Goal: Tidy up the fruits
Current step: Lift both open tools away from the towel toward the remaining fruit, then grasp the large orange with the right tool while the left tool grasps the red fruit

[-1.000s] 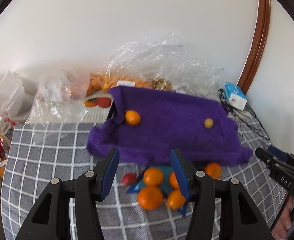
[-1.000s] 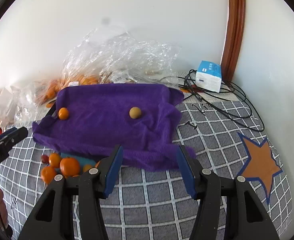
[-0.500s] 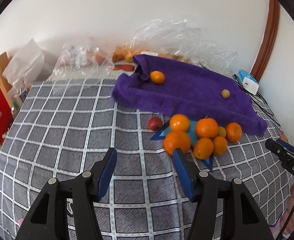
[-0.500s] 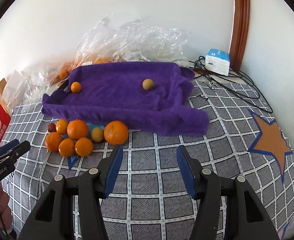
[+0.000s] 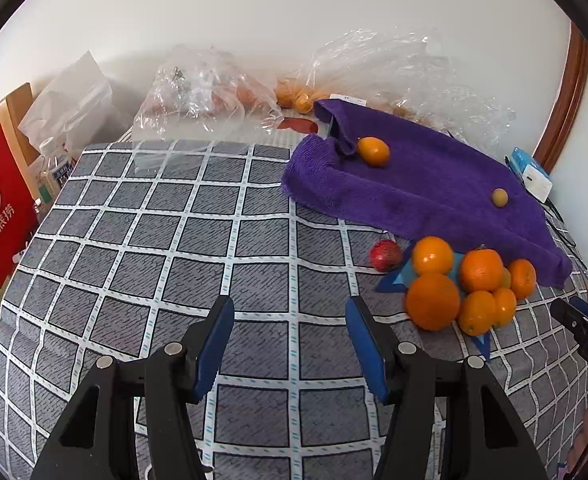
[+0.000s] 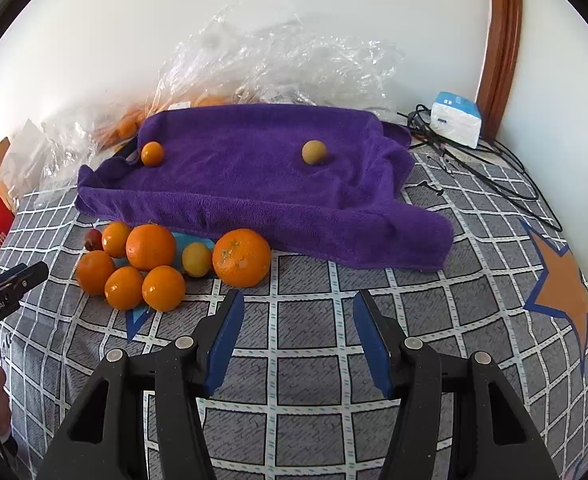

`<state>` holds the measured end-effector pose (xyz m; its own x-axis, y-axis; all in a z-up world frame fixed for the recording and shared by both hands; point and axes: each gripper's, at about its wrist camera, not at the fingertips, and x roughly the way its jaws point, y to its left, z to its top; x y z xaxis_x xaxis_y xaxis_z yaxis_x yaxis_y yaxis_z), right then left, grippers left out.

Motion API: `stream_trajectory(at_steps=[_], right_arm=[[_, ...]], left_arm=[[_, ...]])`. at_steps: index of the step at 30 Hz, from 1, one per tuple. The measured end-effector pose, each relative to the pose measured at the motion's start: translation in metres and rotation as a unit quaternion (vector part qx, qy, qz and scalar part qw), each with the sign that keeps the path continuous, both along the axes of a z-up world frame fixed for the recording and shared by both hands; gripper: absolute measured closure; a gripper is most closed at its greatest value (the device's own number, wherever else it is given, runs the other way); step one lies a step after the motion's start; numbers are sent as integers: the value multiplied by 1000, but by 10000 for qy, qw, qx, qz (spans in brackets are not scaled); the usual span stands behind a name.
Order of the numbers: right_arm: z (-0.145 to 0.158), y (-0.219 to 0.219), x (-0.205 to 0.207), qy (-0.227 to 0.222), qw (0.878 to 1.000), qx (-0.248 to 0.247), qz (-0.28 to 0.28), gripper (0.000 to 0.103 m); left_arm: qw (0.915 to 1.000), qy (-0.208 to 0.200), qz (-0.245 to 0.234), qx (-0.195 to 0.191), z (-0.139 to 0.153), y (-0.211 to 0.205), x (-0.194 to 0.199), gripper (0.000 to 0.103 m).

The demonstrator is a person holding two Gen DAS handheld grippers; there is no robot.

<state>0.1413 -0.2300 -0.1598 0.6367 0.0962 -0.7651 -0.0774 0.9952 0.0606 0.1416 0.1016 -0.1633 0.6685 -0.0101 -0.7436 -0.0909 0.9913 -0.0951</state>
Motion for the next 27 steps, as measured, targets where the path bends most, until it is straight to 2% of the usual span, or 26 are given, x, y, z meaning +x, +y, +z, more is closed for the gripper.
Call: stream_trajectory(at_steps=[7, 12, 16, 24, 25, 27], right_arm=[[-12, 6, 13, 112, 9999, 20, 7, 46], [-16, 14, 22, 170, 9998, 10, 46, 46], [-18, 22, 30, 199, 9997, -14, 102, 43], [-28, 36, 41, 323, 9992, -72, 244, 42], [-29, 38, 41, 297, 9992, -98, 248, 44], [-29, 39, 41, 225, 9994, -119, 244, 55]], left_arm=[[9999, 57, -96, -99, -14, 4, 7, 47], [9996, -10, -208, -171, -15, 5, 8, 40], [9994, -25, -229, -267, -16, 6, 8, 37], [9992, -25, -256, -309, -17, 7, 7, 33], [9992, -24, -262, -307, -17, 7, 7, 32], [9992, -18, -272, -280, -17, 6, 7, 32]])
